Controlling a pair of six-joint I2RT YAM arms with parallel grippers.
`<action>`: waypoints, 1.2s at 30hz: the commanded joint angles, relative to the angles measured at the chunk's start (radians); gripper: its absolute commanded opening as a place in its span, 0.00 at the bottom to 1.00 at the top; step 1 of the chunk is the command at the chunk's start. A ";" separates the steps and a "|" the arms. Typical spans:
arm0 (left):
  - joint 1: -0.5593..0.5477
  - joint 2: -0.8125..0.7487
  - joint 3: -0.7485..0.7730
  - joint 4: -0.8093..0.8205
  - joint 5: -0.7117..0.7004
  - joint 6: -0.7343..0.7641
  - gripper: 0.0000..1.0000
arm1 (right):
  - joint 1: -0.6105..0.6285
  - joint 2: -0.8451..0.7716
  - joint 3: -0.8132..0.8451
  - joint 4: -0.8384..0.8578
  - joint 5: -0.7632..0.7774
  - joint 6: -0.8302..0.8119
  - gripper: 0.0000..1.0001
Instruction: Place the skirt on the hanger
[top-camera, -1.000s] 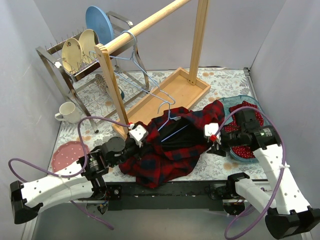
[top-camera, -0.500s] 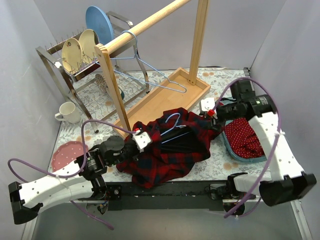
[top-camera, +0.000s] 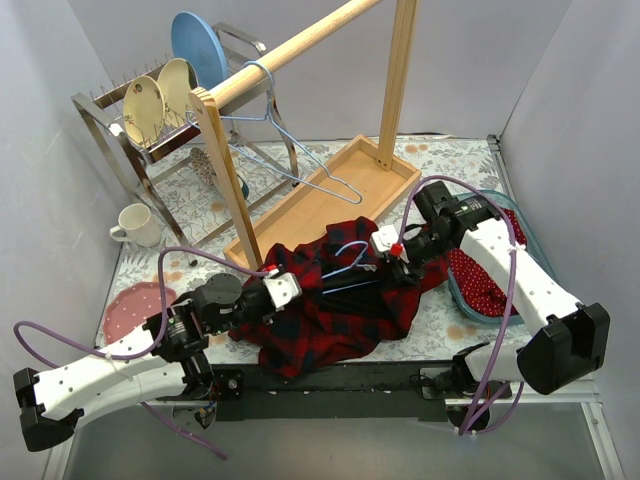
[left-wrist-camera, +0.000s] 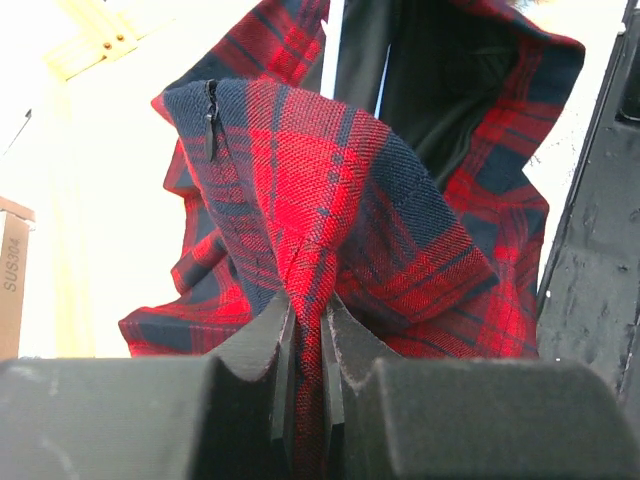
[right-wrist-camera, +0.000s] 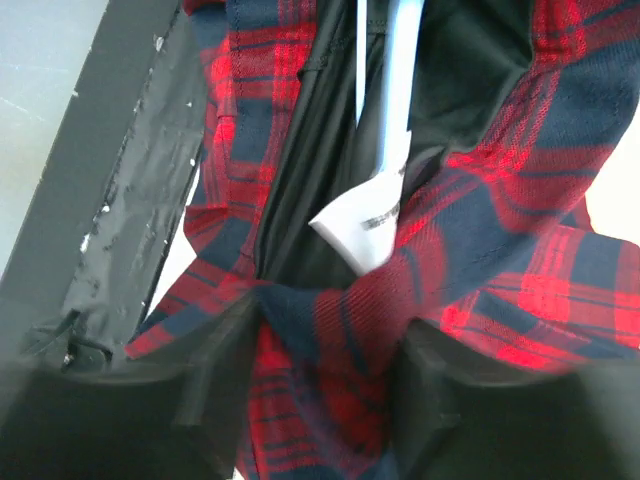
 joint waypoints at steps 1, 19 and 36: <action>0.005 -0.033 0.005 0.159 0.010 0.008 0.00 | 0.036 -0.012 -0.027 0.053 -0.067 0.072 0.46; 0.005 -0.021 0.020 0.182 0.078 -0.030 0.32 | 0.033 -0.281 -0.082 0.223 0.032 0.371 0.01; 0.005 0.042 0.158 0.127 0.070 -0.062 0.89 | -0.142 -0.382 -0.042 0.163 0.106 0.441 0.01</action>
